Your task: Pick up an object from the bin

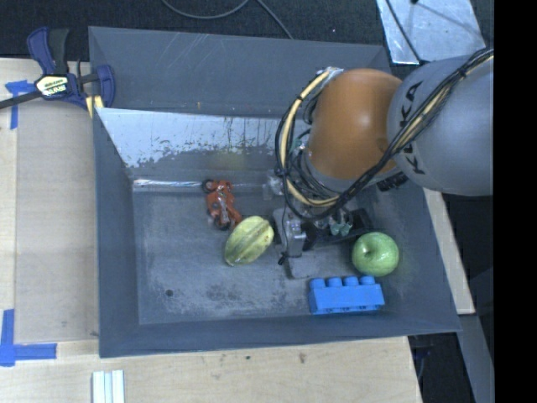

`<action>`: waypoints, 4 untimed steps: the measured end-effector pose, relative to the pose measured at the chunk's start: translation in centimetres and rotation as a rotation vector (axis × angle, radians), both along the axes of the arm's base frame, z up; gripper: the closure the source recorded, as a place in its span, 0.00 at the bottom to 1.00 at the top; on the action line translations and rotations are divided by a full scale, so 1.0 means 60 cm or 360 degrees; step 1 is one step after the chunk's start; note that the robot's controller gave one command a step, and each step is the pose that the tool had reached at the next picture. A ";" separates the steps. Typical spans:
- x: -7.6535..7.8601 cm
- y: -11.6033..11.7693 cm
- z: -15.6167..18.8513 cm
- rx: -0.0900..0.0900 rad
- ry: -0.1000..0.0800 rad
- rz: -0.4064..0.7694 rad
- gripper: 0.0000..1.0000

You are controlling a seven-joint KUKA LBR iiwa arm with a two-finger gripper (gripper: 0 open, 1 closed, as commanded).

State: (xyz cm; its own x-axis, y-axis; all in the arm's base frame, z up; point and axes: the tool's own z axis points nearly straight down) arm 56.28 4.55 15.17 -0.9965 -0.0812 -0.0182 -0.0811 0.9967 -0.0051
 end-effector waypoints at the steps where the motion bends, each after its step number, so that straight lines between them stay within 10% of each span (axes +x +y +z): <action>1: 0.003 0.030 -0.019 0.0004 -0.0005 0.0196 0.00; 2: 0.019 0.047 -0.042 0.0007 -0.0008 -0.0071 0.00; 3: 0.060 0.072 -0.090 0.0004 -0.0009 0.0236 1.00; 4: 0.060 0.072 -0.090 0.0004 -0.0009 0.0236 1.00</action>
Offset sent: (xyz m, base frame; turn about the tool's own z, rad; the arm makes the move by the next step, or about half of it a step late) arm 0.0282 0.0484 -0.0505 -0.2074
